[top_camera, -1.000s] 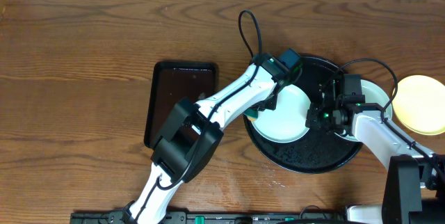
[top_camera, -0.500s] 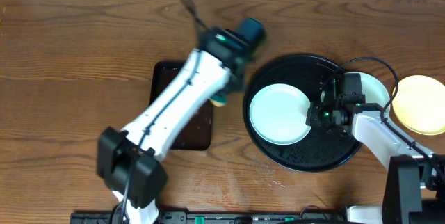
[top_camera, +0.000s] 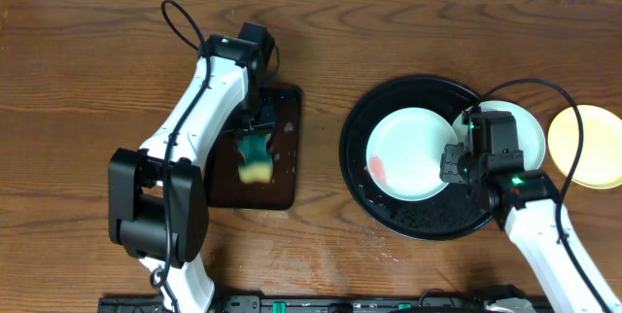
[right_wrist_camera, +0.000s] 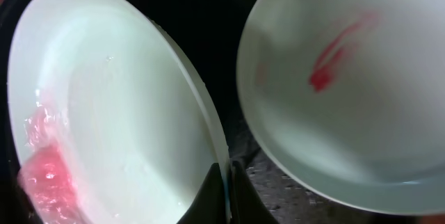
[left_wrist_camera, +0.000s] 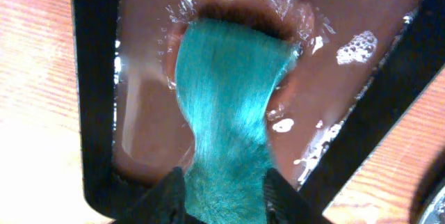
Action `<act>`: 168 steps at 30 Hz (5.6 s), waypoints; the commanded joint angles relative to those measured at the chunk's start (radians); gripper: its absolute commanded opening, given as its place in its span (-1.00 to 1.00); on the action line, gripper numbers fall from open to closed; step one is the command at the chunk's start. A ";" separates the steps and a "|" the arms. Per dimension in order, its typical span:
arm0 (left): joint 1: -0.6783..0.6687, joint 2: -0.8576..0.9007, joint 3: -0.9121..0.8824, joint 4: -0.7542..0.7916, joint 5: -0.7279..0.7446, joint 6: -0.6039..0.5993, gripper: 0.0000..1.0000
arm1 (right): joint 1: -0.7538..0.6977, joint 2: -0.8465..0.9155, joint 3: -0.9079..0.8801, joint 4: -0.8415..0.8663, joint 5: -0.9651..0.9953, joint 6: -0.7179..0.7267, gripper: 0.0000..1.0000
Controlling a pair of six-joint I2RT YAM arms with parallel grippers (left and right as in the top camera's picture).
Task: Clean dirty plates on tray and stack at the side
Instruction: 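Return the sponge to the brown tray with the left gripper, then grip the pale green plate rim with the right gripper and tilt it up, then lift the plate off the black tray and stack it on the yellow plate, then grasp the remaining pale green plate rim with the right gripper and drag it to center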
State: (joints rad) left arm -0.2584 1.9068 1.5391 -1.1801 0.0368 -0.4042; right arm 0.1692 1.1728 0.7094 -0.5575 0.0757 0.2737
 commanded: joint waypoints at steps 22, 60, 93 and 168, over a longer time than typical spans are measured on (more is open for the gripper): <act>0.009 -0.550 0.002 -0.026 0.034 0.034 0.66 | 0.589 -0.114 0.013 0.121 0.946 -0.272 -0.98; 0.009 -0.549 0.002 -0.027 0.034 0.034 0.68 | 0.819 -0.114 0.013 0.442 1.155 -0.724 -0.98; 0.009 -0.549 0.002 -0.027 0.034 0.034 0.68 | 0.819 -0.114 0.013 0.442 1.158 -0.724 -0.98; 0.009 -0.549 0.002 -0.027 0.034 0.034 0.69 | -0.791 0.230 0.068 0.492 -0.373 -0.139 -0.13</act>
State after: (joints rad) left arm -0.2558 1.3586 1.5349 -1.2041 0.0731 -0.3805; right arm -0.7155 1.4174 0.7612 -0.0460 -0.3397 0.3538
